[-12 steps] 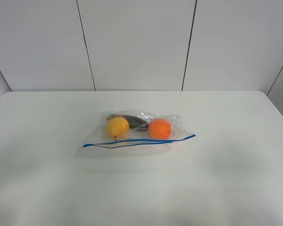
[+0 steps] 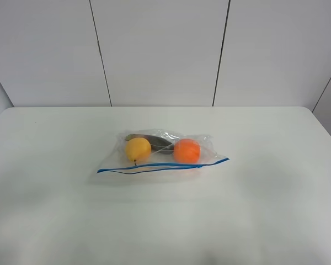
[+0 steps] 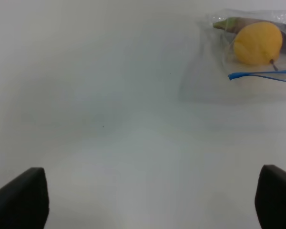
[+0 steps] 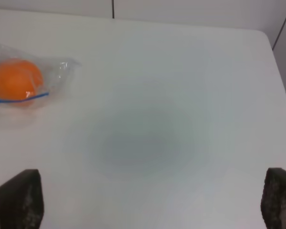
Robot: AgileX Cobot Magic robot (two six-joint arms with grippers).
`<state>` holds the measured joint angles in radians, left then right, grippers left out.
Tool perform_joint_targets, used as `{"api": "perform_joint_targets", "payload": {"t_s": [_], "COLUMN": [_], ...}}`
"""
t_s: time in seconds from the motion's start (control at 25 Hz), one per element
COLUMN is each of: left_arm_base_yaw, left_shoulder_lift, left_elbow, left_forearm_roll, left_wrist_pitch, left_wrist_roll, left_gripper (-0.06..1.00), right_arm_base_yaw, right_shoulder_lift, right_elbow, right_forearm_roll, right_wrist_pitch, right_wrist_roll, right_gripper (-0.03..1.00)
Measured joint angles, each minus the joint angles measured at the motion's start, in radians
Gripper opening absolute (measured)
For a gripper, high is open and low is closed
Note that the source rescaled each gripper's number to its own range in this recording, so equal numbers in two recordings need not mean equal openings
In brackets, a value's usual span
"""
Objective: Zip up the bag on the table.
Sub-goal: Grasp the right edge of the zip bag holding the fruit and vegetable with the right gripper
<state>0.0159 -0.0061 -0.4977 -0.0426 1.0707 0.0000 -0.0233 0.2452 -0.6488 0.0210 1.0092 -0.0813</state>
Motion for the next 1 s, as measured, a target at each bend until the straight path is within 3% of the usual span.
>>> {"api": "perform_joint_targets", "payload": {"t_s": [0.2,0.52,1.0], "left_arm_base_yaw": [0.0,0.0,0.0], "left_shoulder_lift": [0.0,0.0,0.0], "left_elbow": [0.0,0.0,0.0], "left_forearm_roll": [0.0,0.0,0.0], "left_wrist_pitch": [0.0,0.0,0.0], "left_wrist_roll": [0.0,0.0,0.0], "left_gripper": [1.0,1.0,1.0], "right_arm_base_yaw": [0.0,0.0,0.0], "right_shoulder_lift": [0.381,0.966,1.461], "right_elbow": [-0.183,-0.401,-0.459], "right_forearm_roll": [0.088,0.384,0.74], "right_wrist_pitch": [-0.005,-0.004,0.029], "right_wrist_roll": [0.0,-0.026,-0.074], "right_gripper": [0.99,0.99,0.93]}}
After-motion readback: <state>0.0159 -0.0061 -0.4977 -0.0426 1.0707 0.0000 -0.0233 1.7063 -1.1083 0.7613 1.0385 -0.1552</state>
